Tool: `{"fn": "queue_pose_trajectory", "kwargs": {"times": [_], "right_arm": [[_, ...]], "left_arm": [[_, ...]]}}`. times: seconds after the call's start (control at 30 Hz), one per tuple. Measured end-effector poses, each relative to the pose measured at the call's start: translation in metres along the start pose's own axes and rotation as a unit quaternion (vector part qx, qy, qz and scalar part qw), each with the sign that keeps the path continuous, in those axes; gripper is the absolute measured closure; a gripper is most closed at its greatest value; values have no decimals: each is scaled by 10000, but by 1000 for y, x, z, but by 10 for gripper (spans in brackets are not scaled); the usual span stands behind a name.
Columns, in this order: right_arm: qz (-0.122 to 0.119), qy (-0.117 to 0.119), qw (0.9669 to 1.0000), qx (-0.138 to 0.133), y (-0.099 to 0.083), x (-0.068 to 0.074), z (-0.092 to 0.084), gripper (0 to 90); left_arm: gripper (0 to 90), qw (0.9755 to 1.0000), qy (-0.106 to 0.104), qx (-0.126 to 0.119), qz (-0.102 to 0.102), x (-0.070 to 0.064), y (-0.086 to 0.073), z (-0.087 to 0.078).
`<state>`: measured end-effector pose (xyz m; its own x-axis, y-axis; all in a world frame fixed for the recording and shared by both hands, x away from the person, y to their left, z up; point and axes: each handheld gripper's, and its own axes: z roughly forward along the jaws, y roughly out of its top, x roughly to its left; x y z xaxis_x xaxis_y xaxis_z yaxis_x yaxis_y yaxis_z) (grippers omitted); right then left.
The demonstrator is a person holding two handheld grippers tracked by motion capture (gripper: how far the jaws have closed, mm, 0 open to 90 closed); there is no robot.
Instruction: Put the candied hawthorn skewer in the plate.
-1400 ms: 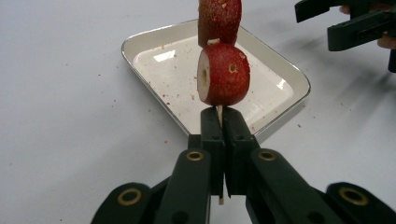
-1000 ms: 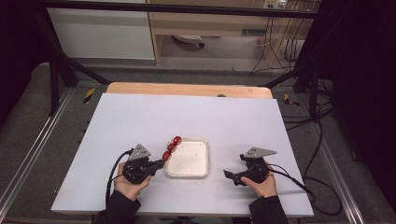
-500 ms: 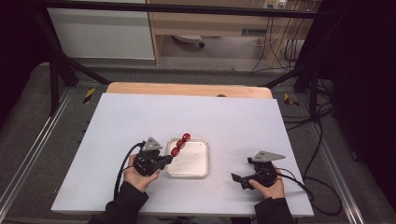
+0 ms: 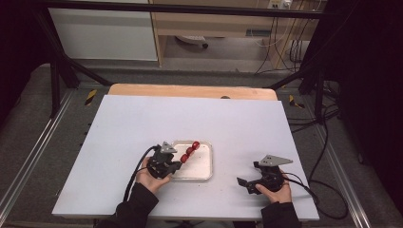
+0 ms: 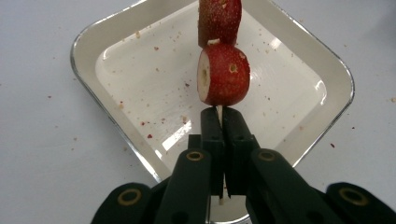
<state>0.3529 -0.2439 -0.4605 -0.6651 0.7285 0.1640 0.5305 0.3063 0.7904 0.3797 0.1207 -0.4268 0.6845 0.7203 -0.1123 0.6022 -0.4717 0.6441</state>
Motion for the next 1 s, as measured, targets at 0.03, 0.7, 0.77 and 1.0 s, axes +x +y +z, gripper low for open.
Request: {"fn": "queue_pose_trajectory", "kwargs": {"times": [0.03, 0.7, 0.77, 1.0], "right_arm": [[8, 3, 10000, 2, 0, 0, 0, 8], [40, 5, 10000, -2, 0, 0, -1, 7], [37, 14, 10000, -12, 0, 0, 0, 7], [53, 1, 10000, -1, 0, 0, -1, 6]], "left_arm": [[880, 10000, 24, 6, 8, -1, 0, 1], [861, 9989, 304, 352, 34, -9, 2, 12], [841, 9991, 262, 334, 84, -7, 1, 9], [638, 9995, 75, -166, 244, 2, -8, -11]]}}
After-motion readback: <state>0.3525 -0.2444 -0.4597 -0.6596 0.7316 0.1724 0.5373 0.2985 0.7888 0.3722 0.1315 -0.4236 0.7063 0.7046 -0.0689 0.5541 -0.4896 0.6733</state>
